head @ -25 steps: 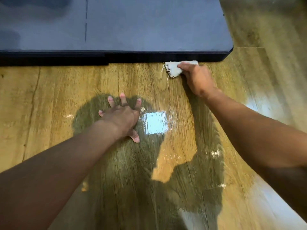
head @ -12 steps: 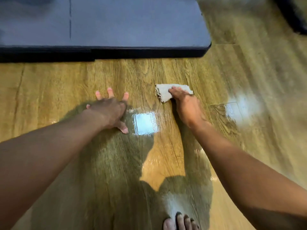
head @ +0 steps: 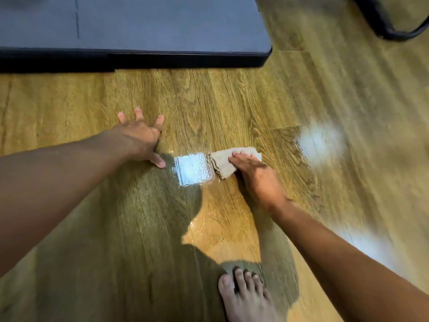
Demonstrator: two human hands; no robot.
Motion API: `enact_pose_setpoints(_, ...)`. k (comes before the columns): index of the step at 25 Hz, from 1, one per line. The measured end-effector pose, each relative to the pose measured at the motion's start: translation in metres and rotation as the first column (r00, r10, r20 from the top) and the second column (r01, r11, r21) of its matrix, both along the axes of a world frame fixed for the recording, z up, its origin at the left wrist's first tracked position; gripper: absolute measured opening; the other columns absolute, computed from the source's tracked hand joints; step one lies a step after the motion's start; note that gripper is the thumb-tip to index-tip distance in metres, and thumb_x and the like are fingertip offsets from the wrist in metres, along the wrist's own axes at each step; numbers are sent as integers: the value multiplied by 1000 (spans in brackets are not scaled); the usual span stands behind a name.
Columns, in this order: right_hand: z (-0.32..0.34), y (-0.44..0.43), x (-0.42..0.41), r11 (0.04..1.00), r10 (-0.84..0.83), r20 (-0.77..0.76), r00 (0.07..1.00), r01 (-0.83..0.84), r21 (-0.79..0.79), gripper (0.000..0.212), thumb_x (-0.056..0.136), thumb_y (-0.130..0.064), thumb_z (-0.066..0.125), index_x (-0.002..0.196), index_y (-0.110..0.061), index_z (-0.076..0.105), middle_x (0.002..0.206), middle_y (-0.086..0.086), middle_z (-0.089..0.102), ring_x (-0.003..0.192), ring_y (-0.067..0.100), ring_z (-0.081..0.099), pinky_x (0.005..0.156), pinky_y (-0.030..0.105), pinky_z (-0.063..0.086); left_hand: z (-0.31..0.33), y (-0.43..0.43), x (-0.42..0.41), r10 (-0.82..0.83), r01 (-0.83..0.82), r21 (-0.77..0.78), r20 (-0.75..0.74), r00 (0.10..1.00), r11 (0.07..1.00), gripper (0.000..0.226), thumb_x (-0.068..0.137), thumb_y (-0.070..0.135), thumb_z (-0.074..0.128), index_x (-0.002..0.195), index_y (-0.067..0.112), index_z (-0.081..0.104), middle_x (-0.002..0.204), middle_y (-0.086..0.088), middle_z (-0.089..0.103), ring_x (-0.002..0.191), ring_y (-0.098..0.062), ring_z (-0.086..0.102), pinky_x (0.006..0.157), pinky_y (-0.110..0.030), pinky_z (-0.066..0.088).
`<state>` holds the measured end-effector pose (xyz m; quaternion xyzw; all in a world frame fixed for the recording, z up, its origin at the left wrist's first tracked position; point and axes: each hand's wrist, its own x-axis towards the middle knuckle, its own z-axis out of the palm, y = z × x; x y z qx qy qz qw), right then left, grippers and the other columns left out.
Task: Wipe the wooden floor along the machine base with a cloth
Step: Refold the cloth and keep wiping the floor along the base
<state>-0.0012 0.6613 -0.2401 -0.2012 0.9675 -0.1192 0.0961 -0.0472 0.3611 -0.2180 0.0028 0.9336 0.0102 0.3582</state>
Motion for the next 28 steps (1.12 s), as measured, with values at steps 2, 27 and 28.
enact_pose_setpoints(2,4,5,30,1000,-26,-31,999,26,6,64,78,19,58,133,-15,53,140,3,49,129,23,46,104,36,42,1,1,8,-12,11,-17,-16,1000,1000,116,75,67,60,147,29,-23,153,-18,-25,140,-49,-6,110,-58,18)
enact_pose_setpoints(27,-2,53,61,976,-154,-12,988,151,-156,47,85,6,59,129,-11,56,136,0,49,129,15,45,112,37,31,6,64,-10,-174,174,-9,45,984,985,135,63,57,77,144,29,-27,150,-20,-29,138,-49,-13,106,-62,29)
enact_pose_setpoints(28,0,56,70,976,-142,-25,990,135,-170,47,84,4,59,128,-12,57,136,-1,50,129,13,45,112,36,31,6,65,-12,-171,172,-6,54,984,985,135,63,55,78,145,27,-26,150,-21,-28,138,-50,-12,106,-63,29)
